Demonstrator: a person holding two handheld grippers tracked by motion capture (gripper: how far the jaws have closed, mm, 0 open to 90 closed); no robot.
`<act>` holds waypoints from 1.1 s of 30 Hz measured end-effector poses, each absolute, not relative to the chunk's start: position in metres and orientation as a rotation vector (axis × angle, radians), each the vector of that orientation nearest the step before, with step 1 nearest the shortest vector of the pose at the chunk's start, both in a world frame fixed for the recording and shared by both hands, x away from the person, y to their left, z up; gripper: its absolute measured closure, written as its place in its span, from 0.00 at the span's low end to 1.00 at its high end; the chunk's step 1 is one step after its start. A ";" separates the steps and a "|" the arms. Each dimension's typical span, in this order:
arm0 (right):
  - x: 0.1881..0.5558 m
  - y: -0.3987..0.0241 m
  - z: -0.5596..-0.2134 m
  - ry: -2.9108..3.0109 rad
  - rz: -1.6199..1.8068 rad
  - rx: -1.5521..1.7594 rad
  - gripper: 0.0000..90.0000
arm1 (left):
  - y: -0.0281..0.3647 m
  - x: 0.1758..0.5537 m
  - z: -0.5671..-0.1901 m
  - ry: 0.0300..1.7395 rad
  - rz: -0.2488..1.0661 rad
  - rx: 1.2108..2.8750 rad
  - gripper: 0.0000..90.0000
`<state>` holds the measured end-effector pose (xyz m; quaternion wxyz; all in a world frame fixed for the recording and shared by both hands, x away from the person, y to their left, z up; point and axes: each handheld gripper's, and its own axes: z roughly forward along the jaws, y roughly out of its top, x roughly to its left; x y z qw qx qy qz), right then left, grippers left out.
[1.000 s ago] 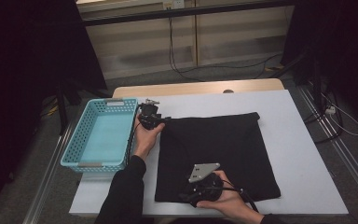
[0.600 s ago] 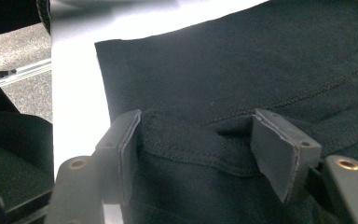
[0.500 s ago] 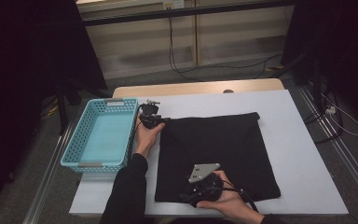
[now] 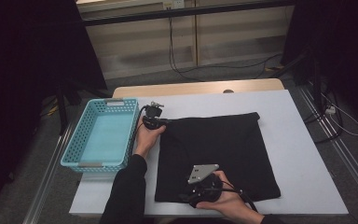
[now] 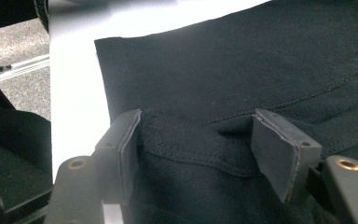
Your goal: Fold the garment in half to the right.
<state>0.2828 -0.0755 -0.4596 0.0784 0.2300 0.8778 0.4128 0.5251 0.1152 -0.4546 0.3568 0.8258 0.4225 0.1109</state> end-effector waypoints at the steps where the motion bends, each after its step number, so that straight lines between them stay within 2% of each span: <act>1: 0.283 -0.075 -0.459 2.627 1.232 0.687 0.38 | 0.115 0.524 -0.455 1.087 0.285 2.128 0.88; 3: 0.282 -0.075 -0.459 2.621 1.225 0.690 0.39 | 0.114 0.523 -0.455 1.089 0.280 2.121 0.92; 10: 0.281 -0.072 -0.457 2.621 1.190 0.689 0.40 | 0.118 0.522 -0.451 1.122 0.271 2.044 0.94; 14: 0.281 -0.068 -0.450 2.613 1.175 0.688 0.46 | 0.121 0.521 -0.443 1.115 0.283 2.004 0.95; 17: 0.281 -0.049 -0.442 2.614 1.217 0.630 0.52 | 0.121 0.521 -0.440 1.119 0.282 1.988 0.95; 21: 0.281 -0.023 -0.441 2.661 1.234 0.573 0.55 | 0.121 0.521 -0.440 1.125 0.277 1.986 0.95; 30: 0.274 0.008 -0.454 2.729 1.175 0.494 0.52 | 0.124 0.521 -0.436 1.123 0.290 1.970 0.95; 33: 0.272 0.012 -0.453 2.714 1.124 0.547 0.59 | 0.127 0.522 -0.437 1.144 0.293 1.961 0.95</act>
